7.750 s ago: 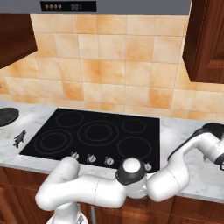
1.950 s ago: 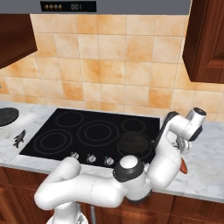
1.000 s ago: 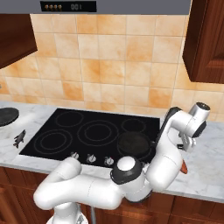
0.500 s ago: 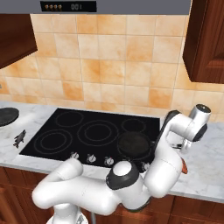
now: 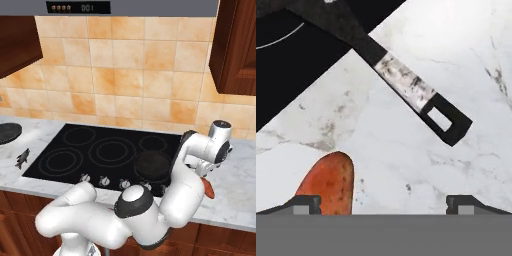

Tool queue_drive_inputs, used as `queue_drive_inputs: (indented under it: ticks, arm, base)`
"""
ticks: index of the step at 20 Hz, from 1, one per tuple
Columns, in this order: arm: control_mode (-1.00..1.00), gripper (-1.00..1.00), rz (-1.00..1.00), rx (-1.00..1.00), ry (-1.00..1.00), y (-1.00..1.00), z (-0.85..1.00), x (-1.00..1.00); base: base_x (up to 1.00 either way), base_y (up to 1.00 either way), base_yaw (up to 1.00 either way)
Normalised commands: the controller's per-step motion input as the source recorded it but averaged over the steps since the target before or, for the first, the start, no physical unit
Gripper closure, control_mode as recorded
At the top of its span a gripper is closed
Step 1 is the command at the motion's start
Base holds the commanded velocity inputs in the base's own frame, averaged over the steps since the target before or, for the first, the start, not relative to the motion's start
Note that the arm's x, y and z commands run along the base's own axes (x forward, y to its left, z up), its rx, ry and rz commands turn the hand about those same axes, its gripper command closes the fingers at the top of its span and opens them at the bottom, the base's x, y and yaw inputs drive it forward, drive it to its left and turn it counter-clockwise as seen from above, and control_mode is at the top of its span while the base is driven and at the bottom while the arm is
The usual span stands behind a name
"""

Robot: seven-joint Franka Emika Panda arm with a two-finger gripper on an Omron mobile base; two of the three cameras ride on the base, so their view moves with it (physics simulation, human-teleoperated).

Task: Place both pans onto different burners. Then place the sweet potato and the fish on different pans.

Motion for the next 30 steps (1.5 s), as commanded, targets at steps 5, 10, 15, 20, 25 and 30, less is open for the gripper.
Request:
queue_drive_inputs:
  ticks: [5, 10, 15, 20, 25, 30]
  arm:
    - [-1.00, -1.00, -0.46, -0.03, 0.10, 0.00, -0.02, -0.14]
    - [-1.00, -1.00, -0.20, -0.11, 0.00, 0.00, -0.13, 0.00]
    - [-1.00, -1.00, 0.00, -0.01, 0.00, 0.00, -0.02, -0.10]
    - [-1.00, -1.00, 0.00, 0.00, 0.01, 0.00, -0.01, -0.32]
    - [-1.00, -1.00, 0.00, 0.00, 0.07, 0.04, -0.07, -0.30]
    - [-1.00, -1.00, 0.00, 0.00, 0.09, 0.25, -0.17, -0.05]
  base:
    - [0.00, 0.00, 0.00]
    - [0.00, 0.00, 0.00]
    - [0.00, 0.00, 0.00]
    - [0.00, 0.00, 0.00]
    - [0.00, 0.00, 0.00]
    - [0.00, 0.00, 0.00]
